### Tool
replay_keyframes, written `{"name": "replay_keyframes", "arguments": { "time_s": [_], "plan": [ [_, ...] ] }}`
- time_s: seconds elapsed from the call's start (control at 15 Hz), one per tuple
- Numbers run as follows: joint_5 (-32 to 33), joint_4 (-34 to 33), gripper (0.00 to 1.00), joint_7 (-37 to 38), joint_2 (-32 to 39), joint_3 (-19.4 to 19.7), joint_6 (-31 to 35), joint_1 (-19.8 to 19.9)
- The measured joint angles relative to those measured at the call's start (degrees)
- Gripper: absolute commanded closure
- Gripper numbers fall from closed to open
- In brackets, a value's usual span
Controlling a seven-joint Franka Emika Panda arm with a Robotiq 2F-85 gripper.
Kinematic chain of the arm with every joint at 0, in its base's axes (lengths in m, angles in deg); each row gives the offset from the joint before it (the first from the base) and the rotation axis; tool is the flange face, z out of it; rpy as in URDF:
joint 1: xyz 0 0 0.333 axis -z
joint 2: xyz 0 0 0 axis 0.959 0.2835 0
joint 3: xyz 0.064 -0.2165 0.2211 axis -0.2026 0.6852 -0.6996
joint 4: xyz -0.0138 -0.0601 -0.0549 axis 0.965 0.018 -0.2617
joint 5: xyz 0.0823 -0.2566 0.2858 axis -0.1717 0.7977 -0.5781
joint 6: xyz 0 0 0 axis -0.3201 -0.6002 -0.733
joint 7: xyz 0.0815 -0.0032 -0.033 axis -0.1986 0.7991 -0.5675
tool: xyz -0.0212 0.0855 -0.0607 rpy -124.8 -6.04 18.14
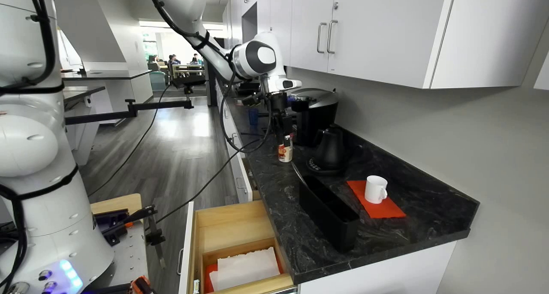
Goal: Put the fork in the drawer
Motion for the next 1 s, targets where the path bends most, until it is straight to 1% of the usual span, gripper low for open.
{"name": "replay_keyframes", "arguments": {
  "time_s": [0.13, 0.27, 0.4, 0.53, 0.8, 1.0],
  "plan": [
    [-2.83, 0.95, 0.00, -5.50, -0.05, -0.89, -0.03, 0.09],
    [-4.20, 1.94, 0.00, -10.10, -0.09, -1.52, -0.04, 0.30],
    [-4.21, 3.17, 0.00, -14.26, -0.11, -1.87, 0.10, 0.54],
    [-3.27, 4.65, 0.00, -17.14, -0.11, -1.93, 1.63, 0.61],
    [2.78, 7.55, 0.00, -16.66, 0.12, -1.45, 11.36, 0.89],
    [8.68, 8.66, 0.00, -13.52, 0.70, -0.07, 18.38, 1.33]
  ]
}}
